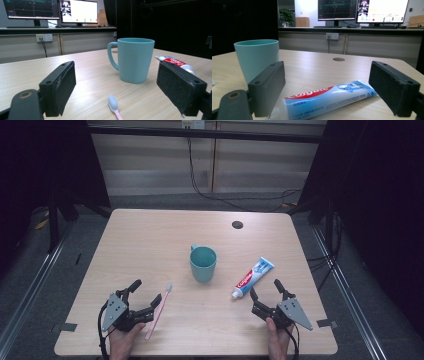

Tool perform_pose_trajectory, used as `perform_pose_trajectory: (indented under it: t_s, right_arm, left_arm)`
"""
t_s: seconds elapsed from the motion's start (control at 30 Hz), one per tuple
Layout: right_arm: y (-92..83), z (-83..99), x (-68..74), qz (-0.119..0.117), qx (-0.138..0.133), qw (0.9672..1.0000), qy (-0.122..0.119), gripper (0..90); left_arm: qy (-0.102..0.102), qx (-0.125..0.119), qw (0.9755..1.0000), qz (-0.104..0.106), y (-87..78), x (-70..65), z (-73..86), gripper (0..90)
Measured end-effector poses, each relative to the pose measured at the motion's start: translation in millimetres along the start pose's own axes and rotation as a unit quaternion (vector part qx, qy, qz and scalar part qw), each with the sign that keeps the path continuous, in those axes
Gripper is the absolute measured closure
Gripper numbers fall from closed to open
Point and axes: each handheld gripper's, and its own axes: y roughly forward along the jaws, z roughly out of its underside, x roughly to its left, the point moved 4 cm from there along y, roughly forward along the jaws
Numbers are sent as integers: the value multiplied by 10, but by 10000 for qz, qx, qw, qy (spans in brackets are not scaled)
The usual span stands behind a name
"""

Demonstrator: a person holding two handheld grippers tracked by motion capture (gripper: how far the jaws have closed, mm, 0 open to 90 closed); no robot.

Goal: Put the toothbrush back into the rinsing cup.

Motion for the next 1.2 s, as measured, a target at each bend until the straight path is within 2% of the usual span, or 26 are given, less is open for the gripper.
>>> perform_pose_trajectory:
  t_s: [0.07,0.13,0.2,0.3,0.33,0.37,0.43,0.47,0.63,0.67,0.7,0.87,1.03,1.07,1.1,1.2]
  right_arm:
    - [1,0,1,34,2,10000,-4,131]
    - [-2,-1,-4,54,-15,10000,-11,131]
    - [-1,-1,-2,53,-11,10000,-10,131]
    - [-1,-1,-3,53,-9,10000,-9,133]
    - [-1,-1,-2,54,-7,10000,-7,133]
    - [-1,-1,-3,53,-8,10000,-7,133]
    - [-1,-1,-3,54,-9,10000,-8,133]
    - [-1,-1,-3,56,-11,10000,-7,133]
    - [0,-1,-1,62,-9,10000,-11,144]
    - [-1,-1,-3,38,-10,10000,-5,145]
    - [0,-1,-2,36,-7,10000,-5,145]
    - [-1,-1,-2,61,-7,10000,-5,145]
    - [0,-1,-3,87,-11,10000,-7,147]
    - [-1,-1,-3,101,-5,9999,-9,147]
    - [0,-1,-3,103,-8,9999,-8,147]
    - [1,-1,-2,132,5,9999,-9,147]
  left_arm:
    - [-25,-2,10000,-38,4,-2,-2,166]
    - [29,6,10000,20,11,-19,-1,186]
    - [-40,31,10000,-12,-1,-5,0,187]
    - [-214,122,9997,-55,-8,43,-1,195]
    - [-383,146,9992,-24,-11,55,-1,203]
    - [-383,146,9992,-24,-11,55,-1,225]
    - [-644,181,9977,56,-10,67,-3,236]
    - [-700,218,9973,100,-23,93,-10,236]
    - [-712,333,9969,43,-93,150,-98,246]
    - [-770,385,9962,138,-121,187,-146,261]
    - [-770,385,9962,138,-121,187,-146,283]
    - [-1078,649,9917,264,-174,254,-248,312]
    - [-1111,984,9885,306,-166,241,-272,349]
    - [-1205,1094,9861,332,-155,236,-290,348]
    - [-1205,1094,9861,332,-155,236,-290,341]
    - [-1234,1453,9809,383,-117,218,-321,336]
